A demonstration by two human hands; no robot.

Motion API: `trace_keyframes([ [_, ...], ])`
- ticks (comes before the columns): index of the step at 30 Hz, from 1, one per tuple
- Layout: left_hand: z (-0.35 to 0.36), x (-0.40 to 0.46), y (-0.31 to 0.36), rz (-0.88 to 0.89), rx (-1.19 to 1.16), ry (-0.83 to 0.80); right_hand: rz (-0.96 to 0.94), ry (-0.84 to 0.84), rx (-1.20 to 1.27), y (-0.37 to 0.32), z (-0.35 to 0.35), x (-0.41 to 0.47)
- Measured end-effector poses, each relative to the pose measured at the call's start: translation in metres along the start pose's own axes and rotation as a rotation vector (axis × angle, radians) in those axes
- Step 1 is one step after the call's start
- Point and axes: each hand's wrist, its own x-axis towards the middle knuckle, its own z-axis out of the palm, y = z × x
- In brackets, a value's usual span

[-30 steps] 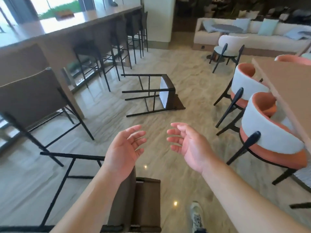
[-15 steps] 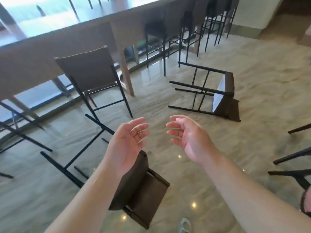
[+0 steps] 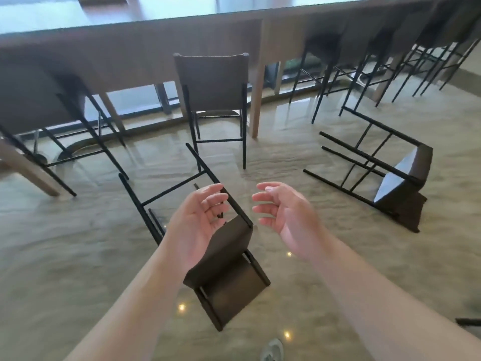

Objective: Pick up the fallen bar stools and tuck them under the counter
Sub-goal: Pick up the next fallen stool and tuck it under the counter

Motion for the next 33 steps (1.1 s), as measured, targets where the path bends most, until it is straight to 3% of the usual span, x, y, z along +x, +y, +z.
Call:
trace_keyframes([
  [9, -0.053, -0.007, -0.019, 0.005, 0.012, 0.08, 0.031, -0.063, -0.068, 0.032, 0.032, 0.015],
  [18, -0.08, 0.037, -0.094, -0.067, 0.08, 0.303, 0.145, -0.051, -0.137, 0.102, -0.014, 0.072],
  [25, -0.132, 0.1, -0.249, -0.136, 0.232, 0.444, 0.207, -0.054, -0.34, 0.232, -0.093, 0.147],
  [33, -0.239, 0.178, -0.504, -0.247, 0.343, 0.616, 0.245, -0.111, -0.631, 0.467, -0.214, 0.242],
])
